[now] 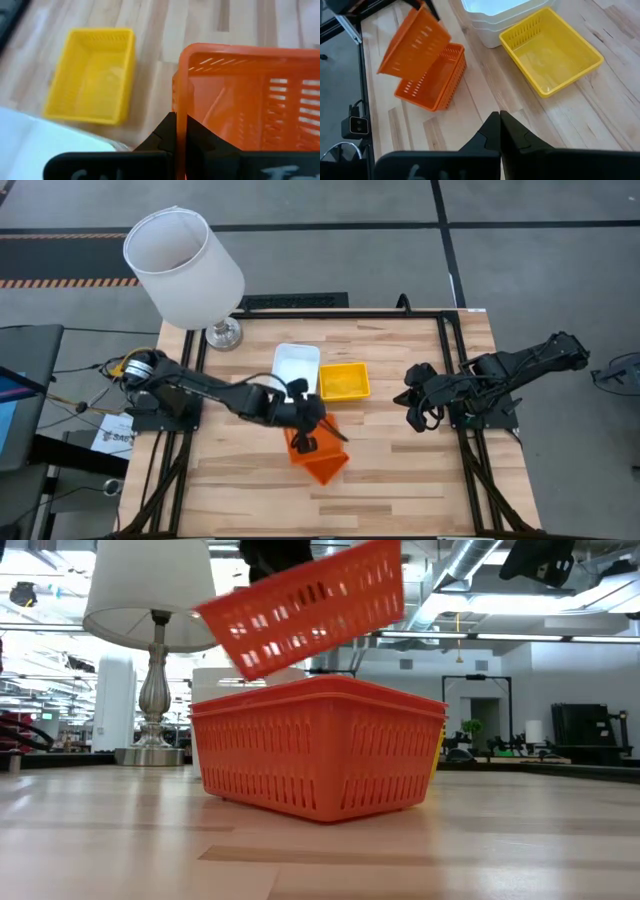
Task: Stack baskets by color
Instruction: Stack the top orange bin on top of the bottom orange bin
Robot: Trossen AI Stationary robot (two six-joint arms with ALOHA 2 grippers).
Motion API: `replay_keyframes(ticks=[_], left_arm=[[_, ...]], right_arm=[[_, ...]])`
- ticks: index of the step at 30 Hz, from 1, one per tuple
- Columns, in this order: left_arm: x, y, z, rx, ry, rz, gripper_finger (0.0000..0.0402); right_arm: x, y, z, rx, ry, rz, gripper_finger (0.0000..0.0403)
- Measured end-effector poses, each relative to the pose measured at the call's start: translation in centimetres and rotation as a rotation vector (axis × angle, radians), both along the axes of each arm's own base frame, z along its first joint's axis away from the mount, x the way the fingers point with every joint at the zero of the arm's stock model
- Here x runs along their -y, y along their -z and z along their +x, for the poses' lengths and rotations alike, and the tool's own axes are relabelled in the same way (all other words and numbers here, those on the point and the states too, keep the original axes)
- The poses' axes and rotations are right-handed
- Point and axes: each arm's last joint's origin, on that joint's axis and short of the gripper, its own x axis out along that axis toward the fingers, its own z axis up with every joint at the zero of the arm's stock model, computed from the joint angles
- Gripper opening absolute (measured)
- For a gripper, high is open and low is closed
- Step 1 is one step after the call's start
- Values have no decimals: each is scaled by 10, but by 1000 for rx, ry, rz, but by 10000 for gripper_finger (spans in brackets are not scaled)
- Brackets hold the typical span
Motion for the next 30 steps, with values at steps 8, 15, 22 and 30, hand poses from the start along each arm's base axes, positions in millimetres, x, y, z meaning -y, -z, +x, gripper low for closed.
replay_keyframes(ticks=[8,15,22,30], left_arm=[[-24,0,6,-65,290,138,0],[-32,0,8,-67,597,175,0],[-27,-6,18,81,732,144,0],[-14,2,21,93,841,95,0]], right_arm=[[0,-1,1,15,14,14,12],[0,-2,2,28,42,17,12],[1,-2,2,28,44,15,12],[1,-2,1,27,37,8,12]])
